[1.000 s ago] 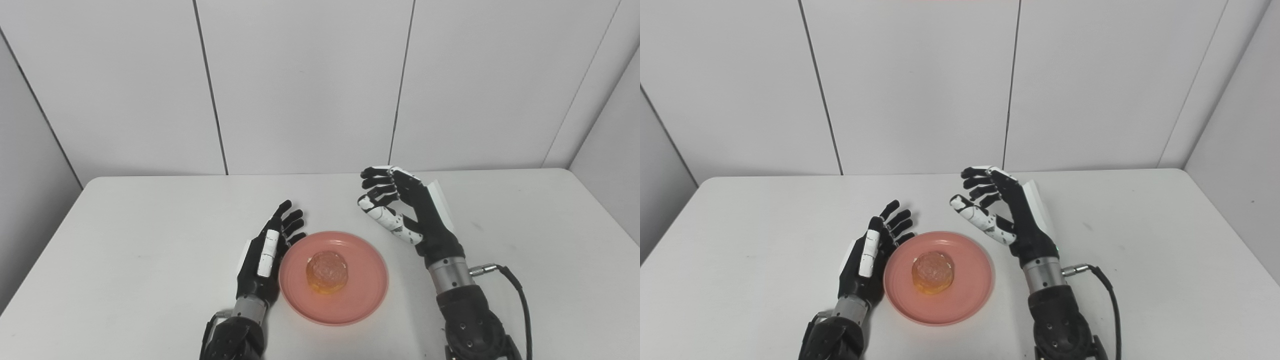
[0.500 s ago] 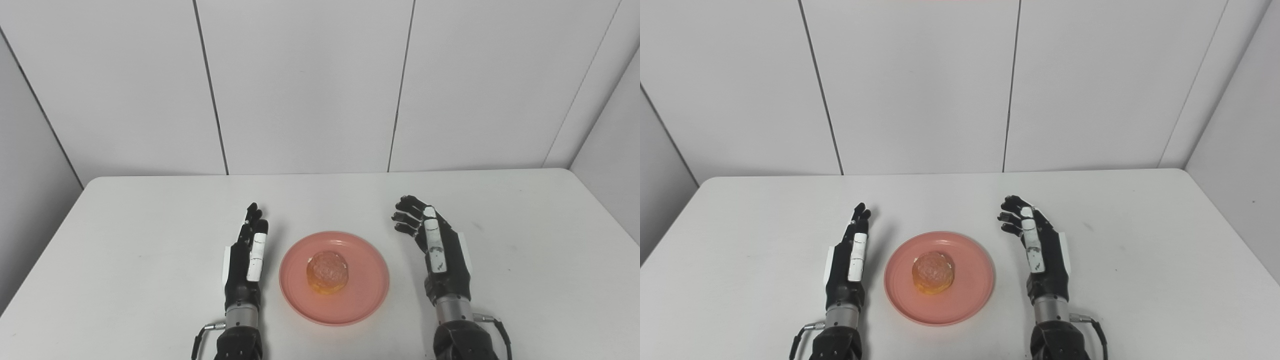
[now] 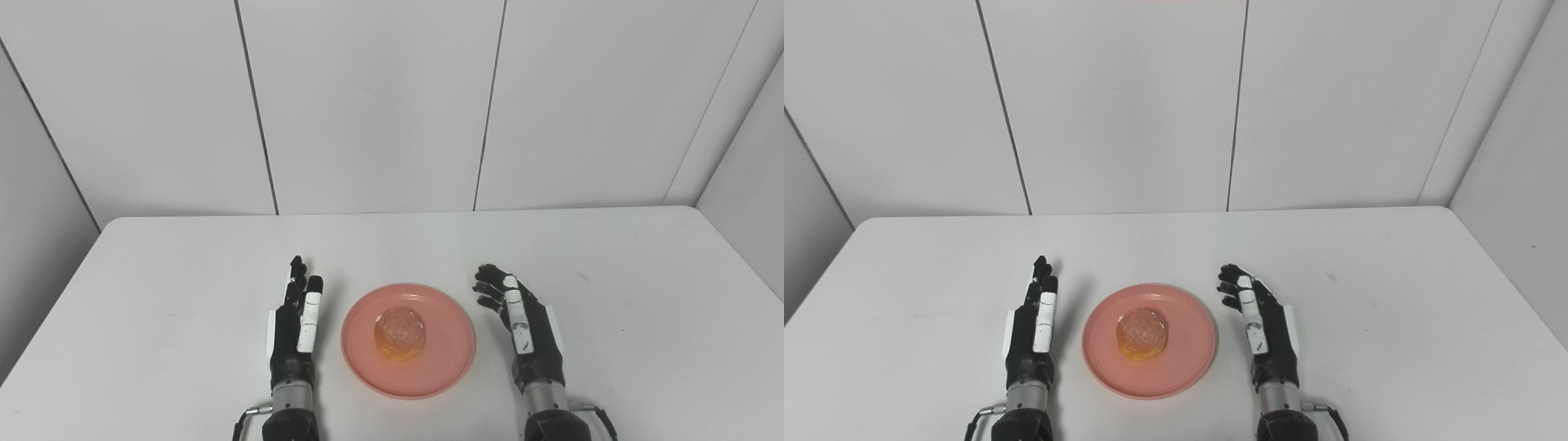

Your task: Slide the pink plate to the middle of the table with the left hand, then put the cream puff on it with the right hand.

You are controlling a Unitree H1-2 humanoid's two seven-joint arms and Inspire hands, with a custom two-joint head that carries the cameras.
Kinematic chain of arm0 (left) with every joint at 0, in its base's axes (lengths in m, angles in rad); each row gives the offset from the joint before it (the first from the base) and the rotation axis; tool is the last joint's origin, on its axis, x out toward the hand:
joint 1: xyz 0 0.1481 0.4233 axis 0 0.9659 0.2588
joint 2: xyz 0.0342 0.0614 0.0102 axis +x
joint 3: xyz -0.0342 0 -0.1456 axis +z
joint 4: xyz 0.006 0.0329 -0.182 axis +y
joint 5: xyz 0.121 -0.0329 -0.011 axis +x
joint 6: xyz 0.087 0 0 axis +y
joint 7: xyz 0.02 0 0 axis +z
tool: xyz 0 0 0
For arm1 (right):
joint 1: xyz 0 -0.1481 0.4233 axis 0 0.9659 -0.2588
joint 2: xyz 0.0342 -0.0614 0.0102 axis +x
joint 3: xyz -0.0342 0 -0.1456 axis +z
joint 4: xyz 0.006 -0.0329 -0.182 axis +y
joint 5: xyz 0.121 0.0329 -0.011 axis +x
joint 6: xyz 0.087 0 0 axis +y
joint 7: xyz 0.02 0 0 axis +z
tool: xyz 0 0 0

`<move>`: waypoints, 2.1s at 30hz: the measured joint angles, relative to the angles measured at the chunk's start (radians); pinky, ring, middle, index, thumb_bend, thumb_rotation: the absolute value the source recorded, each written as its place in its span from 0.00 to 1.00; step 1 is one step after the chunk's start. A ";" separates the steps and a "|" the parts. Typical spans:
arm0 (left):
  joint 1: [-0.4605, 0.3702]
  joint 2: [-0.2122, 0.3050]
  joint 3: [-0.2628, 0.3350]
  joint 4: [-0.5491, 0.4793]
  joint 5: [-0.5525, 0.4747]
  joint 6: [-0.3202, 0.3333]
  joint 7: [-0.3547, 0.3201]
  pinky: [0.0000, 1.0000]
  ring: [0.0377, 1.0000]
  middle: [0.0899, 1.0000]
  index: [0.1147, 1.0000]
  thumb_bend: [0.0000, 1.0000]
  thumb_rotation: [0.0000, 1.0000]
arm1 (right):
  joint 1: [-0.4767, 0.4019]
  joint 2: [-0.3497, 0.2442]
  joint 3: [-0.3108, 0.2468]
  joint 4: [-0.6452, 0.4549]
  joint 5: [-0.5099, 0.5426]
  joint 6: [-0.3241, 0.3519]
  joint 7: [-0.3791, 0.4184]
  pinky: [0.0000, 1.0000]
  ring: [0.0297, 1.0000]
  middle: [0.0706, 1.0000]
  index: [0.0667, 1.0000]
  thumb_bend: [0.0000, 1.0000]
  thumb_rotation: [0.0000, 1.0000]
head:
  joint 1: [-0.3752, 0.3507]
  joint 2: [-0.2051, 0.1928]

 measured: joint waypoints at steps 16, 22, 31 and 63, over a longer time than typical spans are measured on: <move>0.010 0.028 -0.020 -0.020 -0.027 0.027 -0.047 1.00 0.99 0.96 0.93 0.83 0.95 | 0.016 -0.017 0.034 0.005 -0.012 0.001 0.009 1.00 1.00 1.00 1.00 0.87 1.00 | -0.012 0.008; 0.010 0.032 -0.026 -0.021 -0.041 0.027 -0.052 1.00 0.98 0.95 0.92 0.82 0.94 | 0.016 -0.017 0.035 0.005 -0.007 0.001 0.009 1.00 1.00 1.00 1.00 0.89 1.00 | -0.015 0.011; 0.010 0.034 -0.027 -0.021 -0.043 0.027 -0.061 1.00 0.99 0.95 0.92 0.83 0.94 | 0.017 -0.017 0.035 0.005 0.016 0.001 0.009 1.00 1.00 1.00 1.00 0.87 1.00 | -0.020 0.012; 0.027 0.038 -0.046 -0.047 -0.039 0.049 -0.067 1.00 0.99 0.95 0.92 0.87 0.96 | 0.024 -0.018 0.038 -0.003 0.014 0.006 0.004 1.00 1.00 1.00 0.96 0.80 0.97 | -0.015 0.025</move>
